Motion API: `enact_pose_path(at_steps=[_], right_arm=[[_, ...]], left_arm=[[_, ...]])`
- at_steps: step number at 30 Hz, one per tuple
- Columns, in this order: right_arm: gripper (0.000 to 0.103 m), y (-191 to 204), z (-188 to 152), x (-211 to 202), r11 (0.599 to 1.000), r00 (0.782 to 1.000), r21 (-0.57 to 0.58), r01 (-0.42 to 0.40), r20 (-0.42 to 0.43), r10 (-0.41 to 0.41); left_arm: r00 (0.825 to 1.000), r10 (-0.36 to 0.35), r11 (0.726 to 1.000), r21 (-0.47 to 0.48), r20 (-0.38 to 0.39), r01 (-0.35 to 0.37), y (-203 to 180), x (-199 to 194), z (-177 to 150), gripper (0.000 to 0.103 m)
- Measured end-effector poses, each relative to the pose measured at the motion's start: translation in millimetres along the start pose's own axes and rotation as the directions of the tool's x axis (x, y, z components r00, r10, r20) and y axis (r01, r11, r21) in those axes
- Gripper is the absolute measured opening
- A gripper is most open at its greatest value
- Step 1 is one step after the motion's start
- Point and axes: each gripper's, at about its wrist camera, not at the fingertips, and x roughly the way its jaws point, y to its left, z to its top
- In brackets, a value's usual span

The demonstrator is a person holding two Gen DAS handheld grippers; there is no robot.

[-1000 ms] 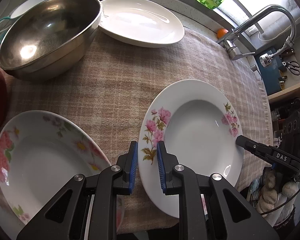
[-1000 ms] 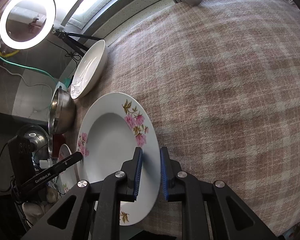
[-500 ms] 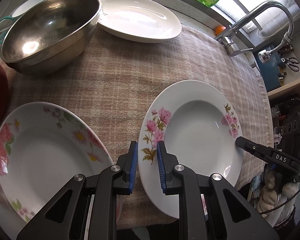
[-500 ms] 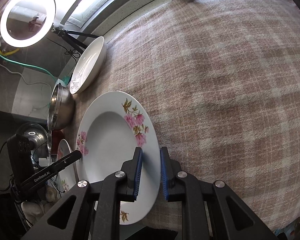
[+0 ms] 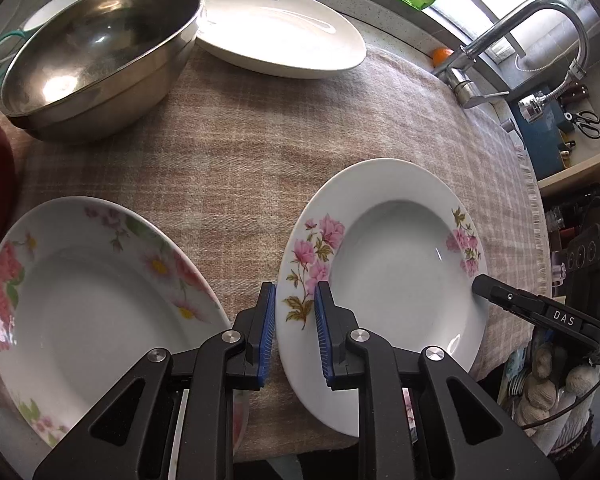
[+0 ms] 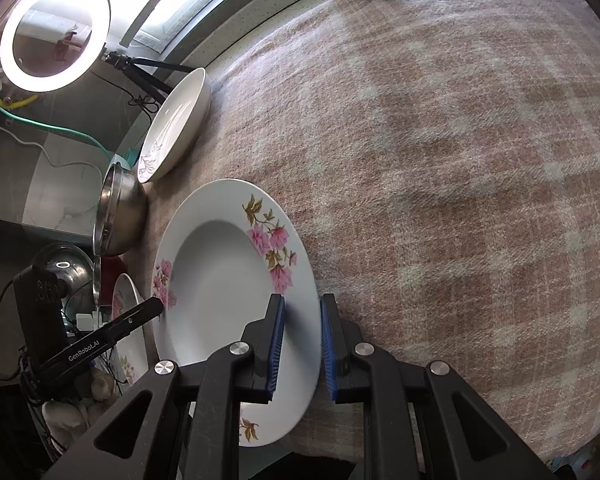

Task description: Organize plates and bowls

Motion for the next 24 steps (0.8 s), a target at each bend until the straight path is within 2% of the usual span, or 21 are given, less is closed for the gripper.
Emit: enact_pose_path(at_steps=[12, 13, 15, 24], right_arm=[[0.019, 10, 1, 0, 0.999, 0.999, -0.024, 0.041, 0.013, -0.041], [0.021, 10, 1, -2, 0.999, 0.999, -0.024, 0.042, 0.022, -0.042], [0.03, 11, 3, -7, 0.998, 0.998, -0.03, 0.053, 0.04, -0.052], [0.033, 16, 8, -22, 0.995, 0.994, -0.053, 0.081, 0.079, -0.077]], left_arm=[[1.0, 0.023, 1.0, 0.003, 0.021, -0.023, 4, -6, 4, 0.018], [0.999, 0.026, 1.0, 0.005, 0.025, -0.026, 5, -7, 5, 0.018], [0.999, 0.026, 1.0, 0.002, 0.03, -0.026, 6, -8, 6, 0.018], [0.996, 0.029, 0.999, 0.019, 0.081, -0.031, 1, -20, 11, 0.018]])
